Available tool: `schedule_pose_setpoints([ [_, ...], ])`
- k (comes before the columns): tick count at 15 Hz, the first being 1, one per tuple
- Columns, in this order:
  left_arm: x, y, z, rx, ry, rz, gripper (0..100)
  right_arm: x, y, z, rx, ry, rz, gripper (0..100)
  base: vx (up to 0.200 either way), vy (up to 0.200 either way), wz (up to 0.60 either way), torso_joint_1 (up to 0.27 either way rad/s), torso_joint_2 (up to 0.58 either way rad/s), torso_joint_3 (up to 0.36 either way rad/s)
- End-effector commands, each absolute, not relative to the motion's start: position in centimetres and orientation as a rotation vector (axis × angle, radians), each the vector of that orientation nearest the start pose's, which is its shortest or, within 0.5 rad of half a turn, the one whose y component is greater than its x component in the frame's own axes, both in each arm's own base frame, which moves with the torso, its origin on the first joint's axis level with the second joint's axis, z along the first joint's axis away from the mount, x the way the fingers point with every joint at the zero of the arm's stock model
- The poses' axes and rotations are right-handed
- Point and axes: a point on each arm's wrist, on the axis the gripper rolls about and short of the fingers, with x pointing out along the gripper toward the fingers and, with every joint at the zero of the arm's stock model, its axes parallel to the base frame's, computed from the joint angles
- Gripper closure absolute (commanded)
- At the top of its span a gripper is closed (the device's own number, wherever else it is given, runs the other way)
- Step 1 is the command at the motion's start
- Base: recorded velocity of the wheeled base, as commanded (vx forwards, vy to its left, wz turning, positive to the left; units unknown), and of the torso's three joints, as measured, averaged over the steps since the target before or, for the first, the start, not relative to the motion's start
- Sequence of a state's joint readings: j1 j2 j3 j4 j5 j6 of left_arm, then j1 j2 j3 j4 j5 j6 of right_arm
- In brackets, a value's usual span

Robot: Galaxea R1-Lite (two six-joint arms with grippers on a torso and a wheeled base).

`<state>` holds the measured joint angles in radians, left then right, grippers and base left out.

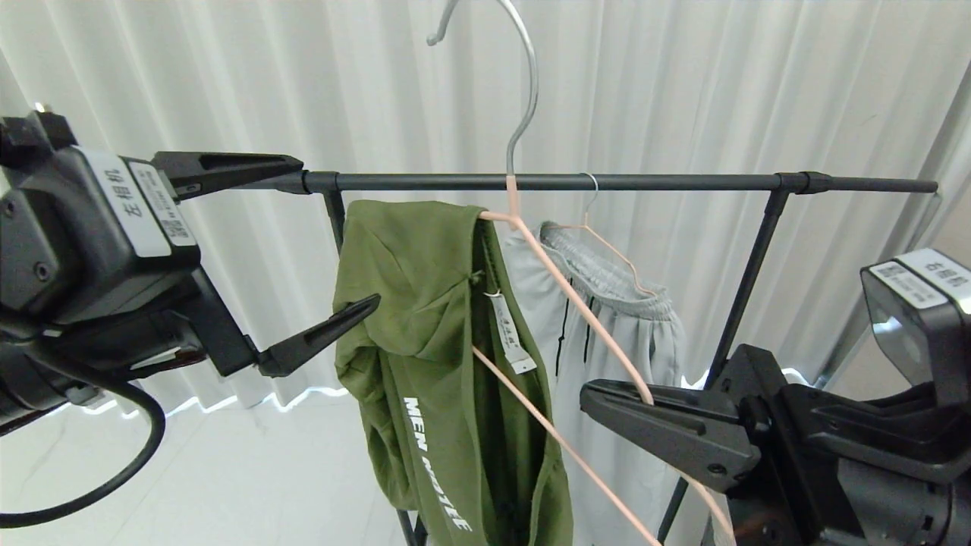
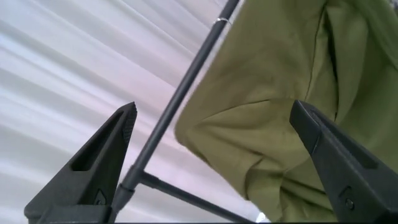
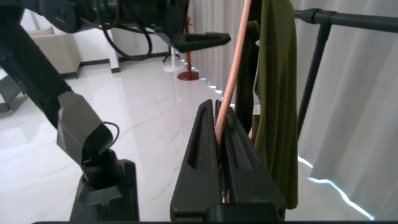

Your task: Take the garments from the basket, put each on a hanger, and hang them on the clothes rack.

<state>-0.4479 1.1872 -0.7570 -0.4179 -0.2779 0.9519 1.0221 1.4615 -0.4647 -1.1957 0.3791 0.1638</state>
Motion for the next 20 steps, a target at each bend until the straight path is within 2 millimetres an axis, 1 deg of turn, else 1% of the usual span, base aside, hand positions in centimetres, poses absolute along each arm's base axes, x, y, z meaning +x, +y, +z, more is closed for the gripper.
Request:
schedule_pose_setpoints([
  [1,16.6,-8.6,27.0,0.910,-0.316,-0.684,0,10.5,19.8,21.1,0.202,-0.083,1.436,100,0.000,0.000,0.00,0.000,0.00,0.000],
  [8,17.4,-9.1,26.5,0.909,-0.301,-0.722,0,9.0,21.1,20.4,0.191,-0.048,1.520,100,0.000,0.000,0.00,0.000,0.00,0.000],
  [10,17.4,-9.4,26.8,0.907,-0.316,-0.727,0,8.9,21.2,19.9,0.182,-0.029,1.525,100,0.000,0.000,0.00,0.000,0.00,0.000],
  [13,17.1,-9.7,26.6,0.901,-0.330,-0.773,0,8.9,21.5,19.6,0.177,-0.013,1.529,100,0.000,0.000,0.00,0.000,0.00,0.000],
  [20,17.2,-9.9,25.8,0.892,-0.322,-0.832,0,8.6,21.9,19.6,0.174,-0.012,1.567,100,0.000,0.000,0.00,0.000,0.00,0.000],
])
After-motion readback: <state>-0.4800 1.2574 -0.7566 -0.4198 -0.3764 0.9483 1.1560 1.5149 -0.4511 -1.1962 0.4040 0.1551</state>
